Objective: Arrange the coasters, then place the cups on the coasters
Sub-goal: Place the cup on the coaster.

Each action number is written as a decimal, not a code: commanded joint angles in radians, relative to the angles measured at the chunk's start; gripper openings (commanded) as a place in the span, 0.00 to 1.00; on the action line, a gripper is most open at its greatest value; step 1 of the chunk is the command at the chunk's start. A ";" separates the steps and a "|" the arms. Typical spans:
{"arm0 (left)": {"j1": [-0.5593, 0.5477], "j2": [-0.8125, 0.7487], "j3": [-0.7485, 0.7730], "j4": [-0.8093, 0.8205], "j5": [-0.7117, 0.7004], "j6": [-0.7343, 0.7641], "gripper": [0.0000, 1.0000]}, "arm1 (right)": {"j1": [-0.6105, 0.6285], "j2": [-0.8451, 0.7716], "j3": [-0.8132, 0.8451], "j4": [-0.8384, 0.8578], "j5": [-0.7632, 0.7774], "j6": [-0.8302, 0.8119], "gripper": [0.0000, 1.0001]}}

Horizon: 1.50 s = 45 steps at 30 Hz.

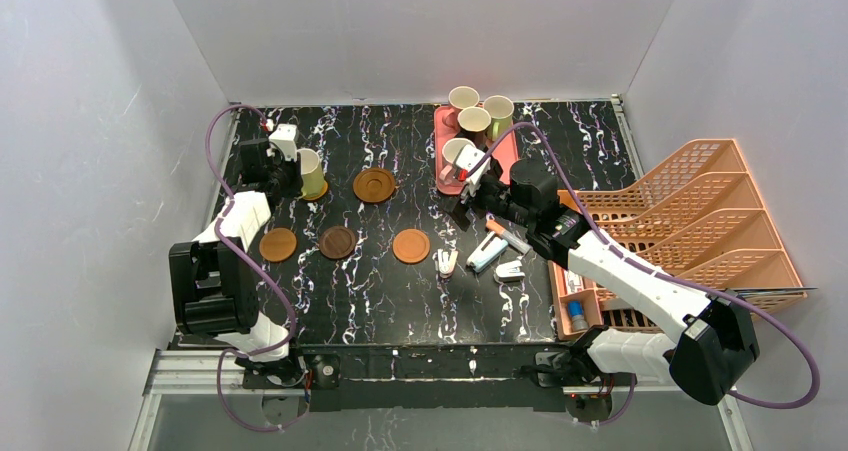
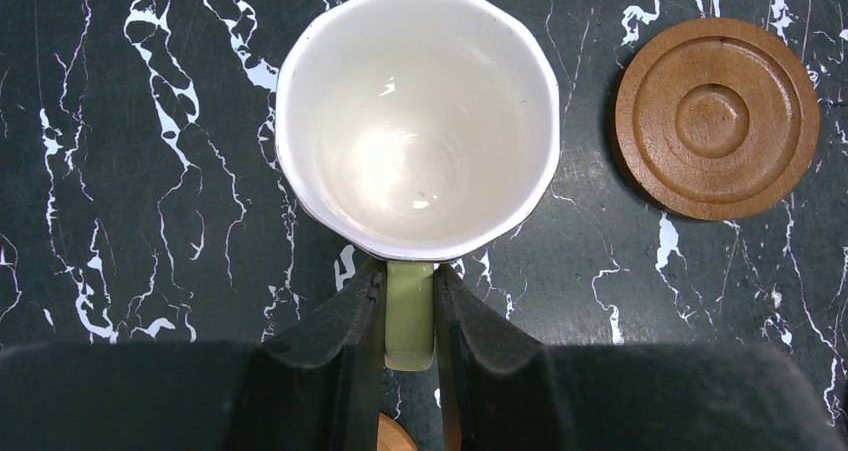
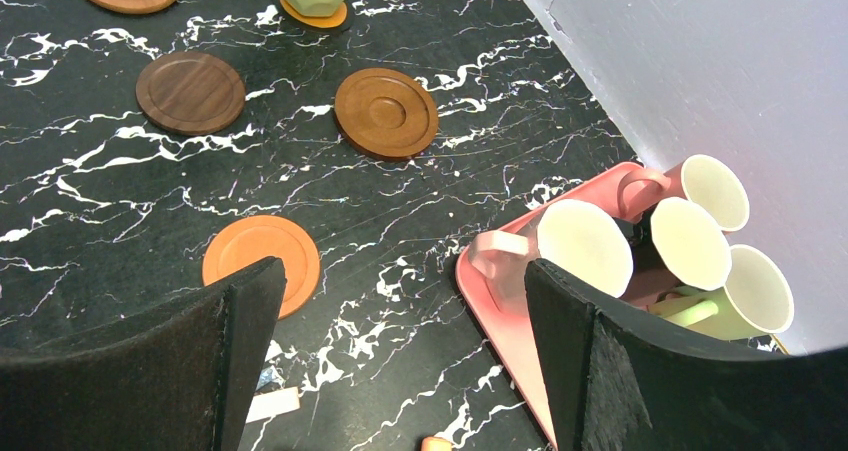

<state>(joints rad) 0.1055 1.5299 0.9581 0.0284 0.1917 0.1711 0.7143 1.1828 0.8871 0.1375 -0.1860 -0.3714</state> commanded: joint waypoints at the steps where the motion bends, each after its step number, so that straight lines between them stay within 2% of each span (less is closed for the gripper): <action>1: 0.001 -0.060 0.006 0.024 0.027 0.010 0.10 | -0.004 -0.002 0.004 0.048 0.000 -0.011 0.98; 16: 0.000 -0.070 -0.001 0.024 0.063 0.015 0.11 | -0.005 -0.003 0.003 0.047 -0.001 -0.011 0.98; 22: 0.000 -0.065 0.000 0.025 0.036 0.019 0.11 | -0.005 -0.004 0.003 0.047 -0.001 -0.011 0.98; 32: 0.000 -0.076 -0.004 0.027 0.039 0.022 0.28 | -0.005 -0.004 0.003 0.046 0.000 -0.011 0.98; 38: 0.000 -0.093 -0.013 0.030 0.040 0.028 0.31 | -0.005 -0.007 0.003 0.046 -0.003 -0.011 0.98; 45: 0.000 -0.105 -0.015 0.015 0.051 0.043 0.30 | -0.004 -0.010 0.003 0.046 -0.001 -0.011 0.98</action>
<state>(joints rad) 0.1055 1.4750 0.9535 0.0525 0.2222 0.1928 0.7136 1.1828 0.8871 0.1375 -0.1860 -0.3717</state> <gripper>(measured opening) 0.300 0.983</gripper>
